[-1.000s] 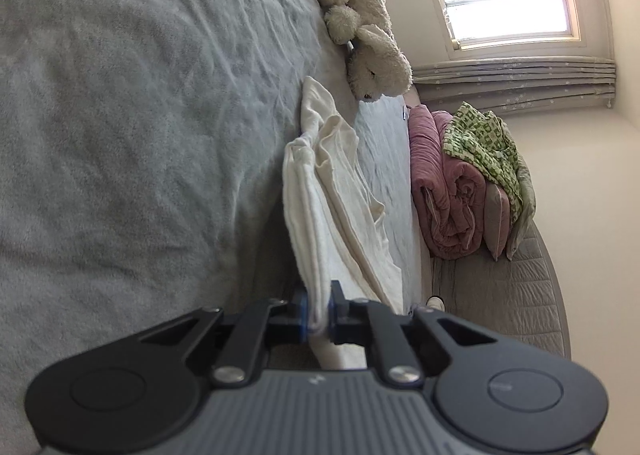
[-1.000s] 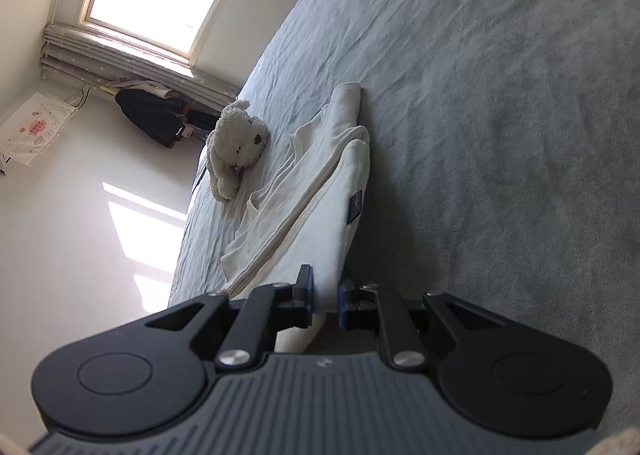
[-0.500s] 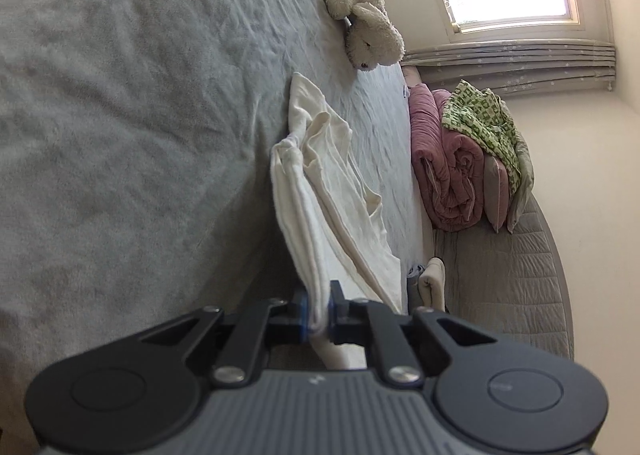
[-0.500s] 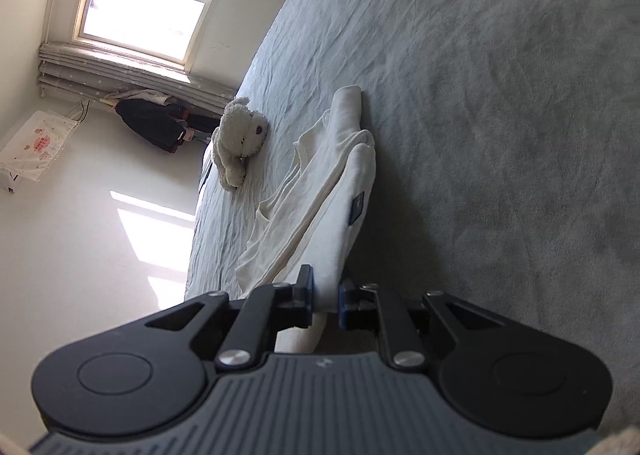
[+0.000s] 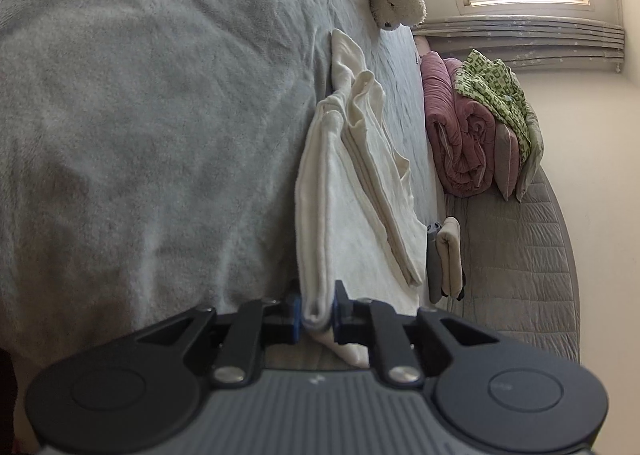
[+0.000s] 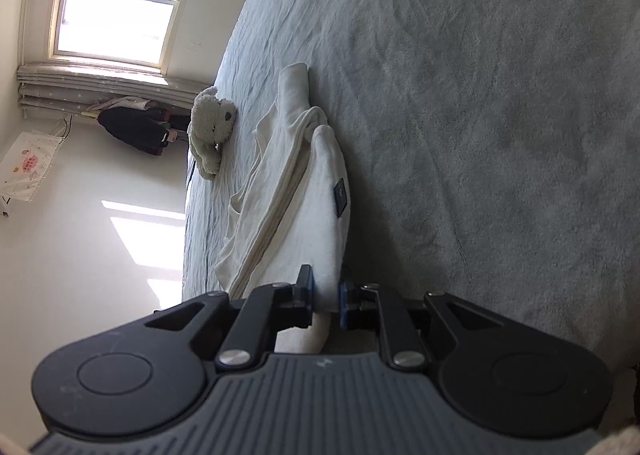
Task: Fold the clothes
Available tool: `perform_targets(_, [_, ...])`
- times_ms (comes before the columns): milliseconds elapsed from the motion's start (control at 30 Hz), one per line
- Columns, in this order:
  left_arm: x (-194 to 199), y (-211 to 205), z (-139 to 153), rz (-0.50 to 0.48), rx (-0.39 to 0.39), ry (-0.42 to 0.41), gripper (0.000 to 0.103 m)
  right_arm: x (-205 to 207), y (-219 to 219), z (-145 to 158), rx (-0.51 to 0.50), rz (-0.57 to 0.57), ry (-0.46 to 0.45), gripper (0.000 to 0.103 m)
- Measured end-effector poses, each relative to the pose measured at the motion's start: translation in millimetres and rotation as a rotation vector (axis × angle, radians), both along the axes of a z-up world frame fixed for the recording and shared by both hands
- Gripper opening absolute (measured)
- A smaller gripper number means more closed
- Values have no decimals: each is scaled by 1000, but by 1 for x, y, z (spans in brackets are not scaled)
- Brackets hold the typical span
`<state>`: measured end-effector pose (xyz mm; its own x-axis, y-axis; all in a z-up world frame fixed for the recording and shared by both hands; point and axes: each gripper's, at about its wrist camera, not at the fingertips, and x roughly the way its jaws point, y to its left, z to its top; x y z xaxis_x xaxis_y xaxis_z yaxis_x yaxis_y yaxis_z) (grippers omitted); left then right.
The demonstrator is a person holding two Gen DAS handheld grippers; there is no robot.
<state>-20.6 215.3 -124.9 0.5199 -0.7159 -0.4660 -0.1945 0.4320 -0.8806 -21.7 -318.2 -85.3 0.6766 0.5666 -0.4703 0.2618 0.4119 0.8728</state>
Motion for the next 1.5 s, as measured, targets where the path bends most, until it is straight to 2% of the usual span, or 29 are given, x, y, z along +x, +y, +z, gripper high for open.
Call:
perform_targets(67, [0,2,-4,-11,-21,-9,22,2,-3,-3,5,-4,-8,21])
perform_targets(133, [0,2,-6,-24,-30,-16,23,3,-6,-8,14,-1,-14,22])
perform_targets(267, [5,-3,-4,-73,-8,-31,22,5,-9,-19,21,15,4,21])
perform_targets(333, [6,-3,-4,-88,-21,-33,20,9,-8,-18,16,30,4,19])
perform_targets(400, [5,-3,-4,-83,-63,-35,13,12,-7,-11,36,34,-8,18])
perform_targets(600, [9,1,5,-1,-240,-65,11,32,-8,11,123,-4,-56,16])
perform_targets(767, [27,-1,31,64,-307,-105,11,56,-10,30,164,-44,-98,16])
perform_targets(900, [51,-4,48,103,-313,-124,11,75,-11,45,196,-76,-132,16])
perform_targets(1133, [116,-10,60,172,-313,-130,11,114,-14,22,230,-117,-132,16])
perform_targets(1300, [158,-14,51,201,-278,-148,12,143,-16,6,254,-147,-132,16])
perform_targets(1333, [161,-13,45,214,-272,-163,17,148,-17,3,259,-153,-132,17])
perform_targets(1400, [164,-8,33,254,-262,-217,41,160,-18,-4,268,-165,-132,20])
perform_targets(1433, [162,-4,28,283,-259,-250,60,165,-18,-6,268,-169,-133,24])
perform_targets(1467, [161,-1,25,313,-255,-277,68,165,-14,-5,218,-158,-148,28])
perform_targets(1500, [161,1,24,341,-243,-277,68,165,-10,-3,168,-147,-163,45])
